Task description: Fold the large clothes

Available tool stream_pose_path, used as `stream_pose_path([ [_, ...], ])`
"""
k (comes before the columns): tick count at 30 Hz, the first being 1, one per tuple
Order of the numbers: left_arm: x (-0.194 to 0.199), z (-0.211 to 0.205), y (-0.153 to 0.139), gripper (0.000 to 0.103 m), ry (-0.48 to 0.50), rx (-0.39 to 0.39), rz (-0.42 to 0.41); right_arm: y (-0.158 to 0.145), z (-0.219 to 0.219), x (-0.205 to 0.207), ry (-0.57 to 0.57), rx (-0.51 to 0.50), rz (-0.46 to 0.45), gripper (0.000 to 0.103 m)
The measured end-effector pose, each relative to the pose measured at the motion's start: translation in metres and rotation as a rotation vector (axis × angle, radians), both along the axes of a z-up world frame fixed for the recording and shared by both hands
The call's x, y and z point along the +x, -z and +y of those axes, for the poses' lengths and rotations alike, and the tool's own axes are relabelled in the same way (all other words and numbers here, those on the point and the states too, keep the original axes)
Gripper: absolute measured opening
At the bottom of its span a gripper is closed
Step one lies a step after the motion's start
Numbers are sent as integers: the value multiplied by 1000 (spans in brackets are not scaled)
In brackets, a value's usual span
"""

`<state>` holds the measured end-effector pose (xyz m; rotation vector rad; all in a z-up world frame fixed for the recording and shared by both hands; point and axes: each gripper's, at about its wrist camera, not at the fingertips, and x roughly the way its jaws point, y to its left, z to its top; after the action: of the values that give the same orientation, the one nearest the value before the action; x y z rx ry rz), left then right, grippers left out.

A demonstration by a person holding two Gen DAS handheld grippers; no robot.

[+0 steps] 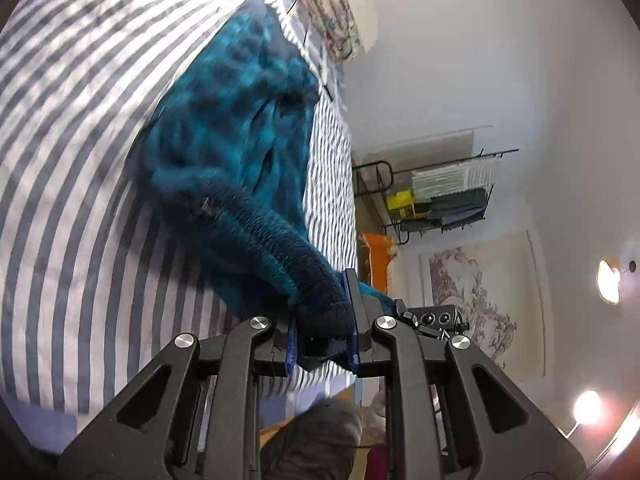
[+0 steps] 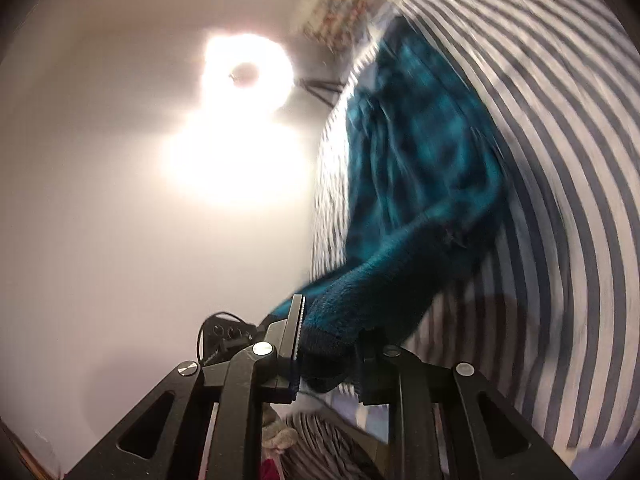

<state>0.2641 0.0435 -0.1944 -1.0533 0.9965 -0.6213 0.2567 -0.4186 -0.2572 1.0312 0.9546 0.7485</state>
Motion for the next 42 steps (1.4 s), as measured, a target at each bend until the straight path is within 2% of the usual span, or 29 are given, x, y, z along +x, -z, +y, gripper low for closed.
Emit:
stream_pose_path([
  [4, 37, 5, -4, 17, -46, -13, 9, -18, 1, 37, 37, -22, -23, 19],
  [9, 84, 12, 6, 17, -108, -15, 37, -27, 14, 100, 74, -101, -33, 18],
  [18, 147, 12, 56, 17, -171, 72, 129, 11, 4, 169, 123, -159, 77, 18],
  [23, 165, 11, 87, 17, -185, 120, 174, 35, 9, 193, 118, -252, 117, 18],
  [26, 169, 9, 97, 18, -184, 128, 183, 52, 12, 204, 121, -271, 154, 17],
  [30, 172, 7, 90, 24, -160, 144, 187, 56, 11, 206, 116, -263, 165, 20],
  [33, 175, 8, 74, 42, -122, 139, 174, 45, 4, 199, 112, -233, 157, 34],
  [35, 175, 10, 61, 61, -115, 155, 149, 30, -3, 191, 118, -230, 116, 49],
  [37, 176, 13, 47, 67, -113, 170, 124, 14, -13, 182, 123, -226, 69, 54],
  [40, 175, 20, 27, 67, -109, 164, 81, -8, -19, 168, 121, -245, 9, 52],
  [42, 168, 18, 13, 67, -83, 216, 12, -27, -9, 153, 67, -310, -78, 42],
])
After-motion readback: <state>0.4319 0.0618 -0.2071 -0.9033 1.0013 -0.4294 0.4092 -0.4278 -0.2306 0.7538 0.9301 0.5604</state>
